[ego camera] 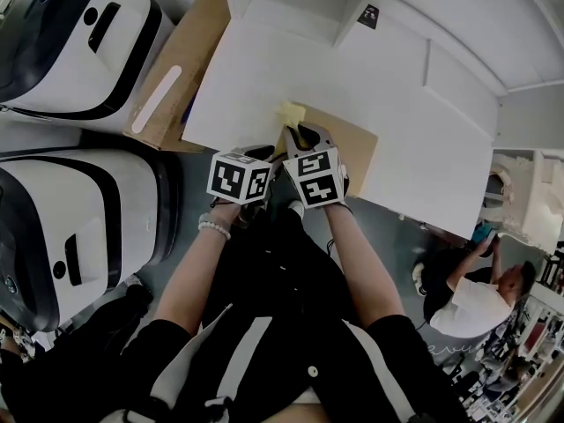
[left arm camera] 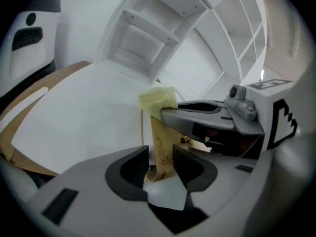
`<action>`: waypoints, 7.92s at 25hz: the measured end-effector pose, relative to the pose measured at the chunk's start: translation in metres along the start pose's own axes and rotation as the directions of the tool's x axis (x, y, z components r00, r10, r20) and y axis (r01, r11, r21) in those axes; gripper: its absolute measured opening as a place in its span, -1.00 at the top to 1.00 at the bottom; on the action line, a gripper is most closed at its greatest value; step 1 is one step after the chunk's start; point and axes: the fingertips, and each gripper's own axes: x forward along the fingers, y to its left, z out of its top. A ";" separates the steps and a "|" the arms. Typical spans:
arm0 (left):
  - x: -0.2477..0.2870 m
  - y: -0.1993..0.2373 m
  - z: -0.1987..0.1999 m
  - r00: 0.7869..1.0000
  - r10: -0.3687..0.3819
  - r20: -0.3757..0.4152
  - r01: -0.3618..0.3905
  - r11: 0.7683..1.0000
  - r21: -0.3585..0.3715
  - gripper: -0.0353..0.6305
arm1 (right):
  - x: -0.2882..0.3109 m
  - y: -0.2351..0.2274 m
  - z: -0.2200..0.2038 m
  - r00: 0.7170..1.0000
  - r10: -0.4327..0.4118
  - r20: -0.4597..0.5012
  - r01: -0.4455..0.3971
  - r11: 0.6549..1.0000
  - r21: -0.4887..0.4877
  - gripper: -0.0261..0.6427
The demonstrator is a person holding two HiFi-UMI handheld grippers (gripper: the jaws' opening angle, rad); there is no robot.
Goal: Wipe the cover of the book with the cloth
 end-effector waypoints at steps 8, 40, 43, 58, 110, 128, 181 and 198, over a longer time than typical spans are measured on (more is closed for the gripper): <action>0.000 0.001 -0.001 1.000 0.003 0.004 -0.002 1.000 -0.018 0.44 | -0.002 -0.010 -0.004 1.000 -0.017 0.011 0.017 0.999 0.043 0.81; -0.001 0.000 -0.001 0.999 0.039 -0.007 -0.039 0.999 -0.012 0.45 | -0.095 -0.124 -0.093 0.949 -0.307 -0.066 0.313 0.912 0.265 0.81; -0.001 0.000 -0.001 0.999 0.043 -0.006 -0.043 0.999 -0.009 0.45 | -0.101 -0.128 -0.098 0.945 -0.317 -0.076 0.326 0.903 0.280 0.81; -0.001 0.000 -0.001 0.999 0.045 -0.009 -0.046 0.999 -0.003 0.46 | -0.087 -0.079 -0.044 0.980 -0.195 0.049 0.176 0.949 0.261 0.81; -0.001 0.000 -0.001 0.998 0.054 -0.026 -0.054 0.998 0.018 0.46 | -0.091 -0.070 -0.090 0.983 -0.172 -0.060 0.182 0.950 0.254 0.81; 0.000 0.000 -0.002 0.998 0.053 -0.029 -0.053 0.998 0.018 0.46 | -0.128 -0.091 -0.118 0.964 -0.256 -0.073 0.266 0.931 0.251 0.81; -0.001 -0.001 -0.001 0.998 0.052 -0.039 -0.051 0.998 0.022 0.46 | -0.089 -0.013 -0.092 0.989 0.123 -0.084 -0.110 0.982 0.154 0.81; -0.001 -0.001 -0.001 0.998 0.047 -0.040 -0.046 0.999 0.027 0.46 | -0.137 -0.063 -0.140 0.990 -0.013 -0.138 0.048 0.964 0.260 0.81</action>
